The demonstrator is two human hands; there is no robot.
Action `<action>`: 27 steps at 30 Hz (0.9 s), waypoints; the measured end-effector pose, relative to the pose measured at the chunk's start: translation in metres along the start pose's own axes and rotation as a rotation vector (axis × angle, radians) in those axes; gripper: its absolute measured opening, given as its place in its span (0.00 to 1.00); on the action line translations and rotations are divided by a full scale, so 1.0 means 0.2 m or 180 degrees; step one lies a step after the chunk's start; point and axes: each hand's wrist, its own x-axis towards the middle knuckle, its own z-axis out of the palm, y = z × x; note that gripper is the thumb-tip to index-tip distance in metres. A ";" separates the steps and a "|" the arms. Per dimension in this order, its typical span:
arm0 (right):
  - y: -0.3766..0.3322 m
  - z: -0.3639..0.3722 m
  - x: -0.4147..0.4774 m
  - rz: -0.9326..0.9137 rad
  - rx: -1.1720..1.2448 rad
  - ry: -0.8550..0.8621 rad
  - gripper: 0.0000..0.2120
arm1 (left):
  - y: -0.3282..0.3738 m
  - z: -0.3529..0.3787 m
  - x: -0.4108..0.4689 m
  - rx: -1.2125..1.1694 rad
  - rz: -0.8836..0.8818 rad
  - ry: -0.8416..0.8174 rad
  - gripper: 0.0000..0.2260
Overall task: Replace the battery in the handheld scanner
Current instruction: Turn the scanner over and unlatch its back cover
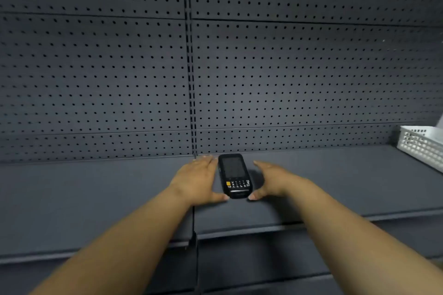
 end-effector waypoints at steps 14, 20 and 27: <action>0.05 -0.01 0.18 -0.0342 0.0094 -0.0524 0.48 | -0.02 0.07 0.20 -0.0692 0.0019 -0.0554 0.41; 0.07 -0.01 0.20 -0.0485 0.0316 -0.0613 0.47 | 0.00 0.08 0.21 -0.1037 -0.0118 -0.0549 0.38; 0.06 0.00 0.22 -0.0616 0.0312 -0.0611 0.44 | 0.00 0.11 0.22 -0.1557 -0.0312 -0.0498 0.41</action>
